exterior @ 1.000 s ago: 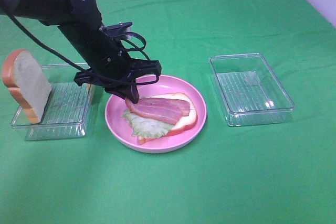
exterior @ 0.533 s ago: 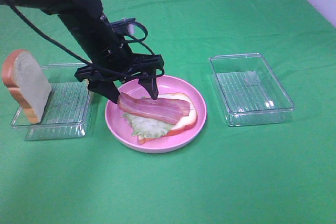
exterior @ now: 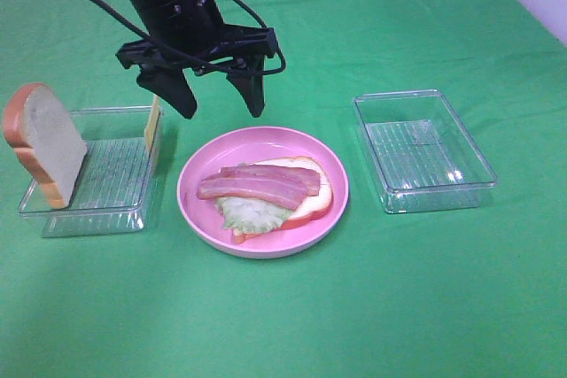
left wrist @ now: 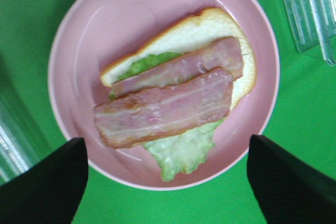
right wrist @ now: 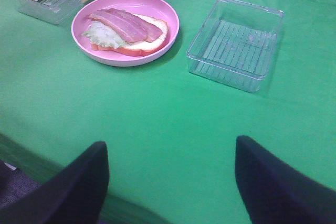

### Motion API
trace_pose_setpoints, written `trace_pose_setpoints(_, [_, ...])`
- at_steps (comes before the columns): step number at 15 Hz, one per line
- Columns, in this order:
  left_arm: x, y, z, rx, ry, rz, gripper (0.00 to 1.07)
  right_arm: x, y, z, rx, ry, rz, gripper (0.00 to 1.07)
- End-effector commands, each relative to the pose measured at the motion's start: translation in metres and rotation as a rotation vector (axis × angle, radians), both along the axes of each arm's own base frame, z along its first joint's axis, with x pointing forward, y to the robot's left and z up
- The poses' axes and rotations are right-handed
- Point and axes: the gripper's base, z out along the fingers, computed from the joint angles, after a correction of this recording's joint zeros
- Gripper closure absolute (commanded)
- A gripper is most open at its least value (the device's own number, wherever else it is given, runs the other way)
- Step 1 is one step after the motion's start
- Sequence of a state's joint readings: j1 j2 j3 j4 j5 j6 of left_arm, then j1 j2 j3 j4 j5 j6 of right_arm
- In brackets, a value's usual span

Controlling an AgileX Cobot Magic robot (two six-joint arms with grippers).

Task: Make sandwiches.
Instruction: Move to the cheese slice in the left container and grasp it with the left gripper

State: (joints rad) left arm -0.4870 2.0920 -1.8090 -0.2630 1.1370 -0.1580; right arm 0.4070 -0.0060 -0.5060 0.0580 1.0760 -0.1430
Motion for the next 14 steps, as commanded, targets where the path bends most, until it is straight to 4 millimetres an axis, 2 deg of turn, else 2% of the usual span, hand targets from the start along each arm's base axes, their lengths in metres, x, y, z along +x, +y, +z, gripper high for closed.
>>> trace_pose_setpoints(1, [0.000,0.003,0.010,0.069,-0.006,0.015,0.27,-0.001,0.000,0.000,-0.001,-0.025,0.005,0.42])
trace_pose_setpoints(3, [0.005,0.021,0.023,0.228,-0.048,0.089,0.27,-0.001,0.000,0.000,-0.001,-0.025,0.005,0.42])
trace_pose_setpoints(4, [0.011,0.031,0.023,0.259,-0.064,0.134,0.27,-0.001,0.000,0.000,-0.001,-0.025,0.005,0.42])
trace_pose_setpoints(5, [0.013,0.035,0.023,0.260,-0.063,0.148,0.27,-0.001,0.000,0.000,-0.001,-0.025,0.005,0.42])
trace_pose_setpoints(6, [0.022,0.058,0.022,0.263,-0.050,0.218,0.27,-0.001,0.000,0.000,-0.001,-0.025,0.005,0.42])
trace_pose_setpoints(7, [0.025,0.064,0.022,0.263,-0.049,0.232,0.27,-0.001,0.000,0.000,-0.001,-0.025,0.005,0.42])
trace_pose_setpoints(8, [0.031,0.077,0.020,0.265,-0.039,0.270,0.27,-0.001,0.000,0.000,-0.001,-0.025,0.005,0.42])
trace_pose_setpoints(11, [0.036,0.081,0.010,0.269,-0.027,0.285,0.27,-0.001,0.000,0.000,-0.001,-0.025,0.005,0.42])
trace_pose_setpoints(14, [0.046,0.075,-0.024,0.287,0.016,0.303,0.27,-0.001,0.000,0.000,-0.001,-0.025,0.005,0.42])
